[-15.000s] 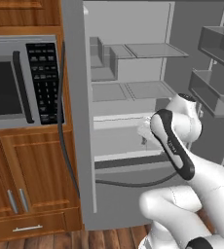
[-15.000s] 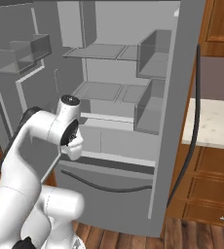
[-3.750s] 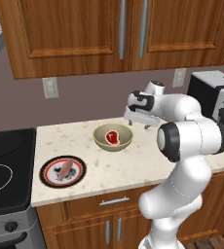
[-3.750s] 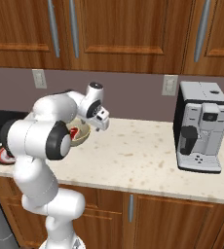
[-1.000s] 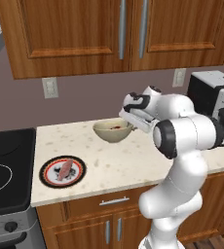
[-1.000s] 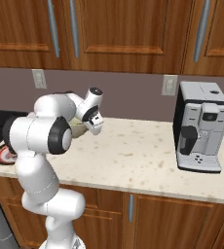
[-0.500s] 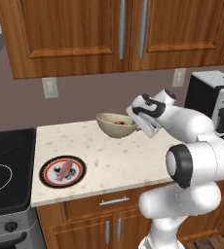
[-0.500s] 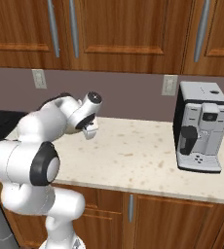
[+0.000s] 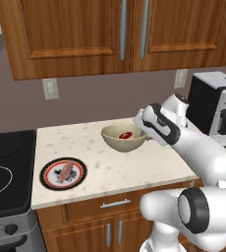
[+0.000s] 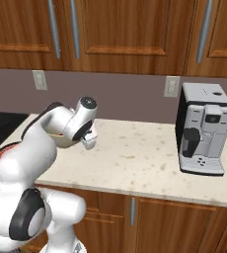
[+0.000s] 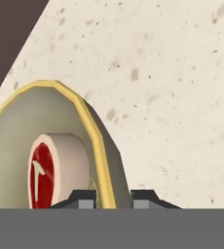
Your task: Place one of the steaks on the plate and the other in the bowl. Then place the bowl in the fridge.
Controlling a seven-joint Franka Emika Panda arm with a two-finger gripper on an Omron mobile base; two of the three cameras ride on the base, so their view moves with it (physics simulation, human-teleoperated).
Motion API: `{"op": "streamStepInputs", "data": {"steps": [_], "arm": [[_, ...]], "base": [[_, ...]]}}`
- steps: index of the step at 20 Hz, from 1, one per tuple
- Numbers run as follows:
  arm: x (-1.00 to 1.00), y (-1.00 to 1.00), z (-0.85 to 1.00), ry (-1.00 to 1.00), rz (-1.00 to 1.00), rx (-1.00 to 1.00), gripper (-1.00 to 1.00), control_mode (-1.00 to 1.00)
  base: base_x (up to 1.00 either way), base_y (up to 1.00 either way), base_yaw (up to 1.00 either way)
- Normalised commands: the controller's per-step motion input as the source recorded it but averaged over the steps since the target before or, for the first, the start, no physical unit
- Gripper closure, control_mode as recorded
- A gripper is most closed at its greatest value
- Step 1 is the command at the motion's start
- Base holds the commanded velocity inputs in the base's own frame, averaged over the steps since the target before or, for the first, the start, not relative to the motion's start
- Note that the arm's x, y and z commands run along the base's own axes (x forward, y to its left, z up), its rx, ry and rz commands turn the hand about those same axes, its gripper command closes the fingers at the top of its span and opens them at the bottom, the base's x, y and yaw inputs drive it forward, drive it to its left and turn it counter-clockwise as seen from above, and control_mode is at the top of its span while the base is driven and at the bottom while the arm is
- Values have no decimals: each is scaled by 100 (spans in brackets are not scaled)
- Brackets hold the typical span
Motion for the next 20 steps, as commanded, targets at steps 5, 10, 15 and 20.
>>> {"op": "streamStepInputs", "data": {"steps": [5,10,15,20], "arm": [[-29,-68,-11,-22,27,-1,100,-100],[-2,-29,-14,-21,19,-7,100,-100],[0,0,0,0,2,0,100,-100],[-23,21,-1,0,0,0,100,100]], "base": [[0,0,0],[0,0,0],[0,0,0],[-13,8,0]]}}
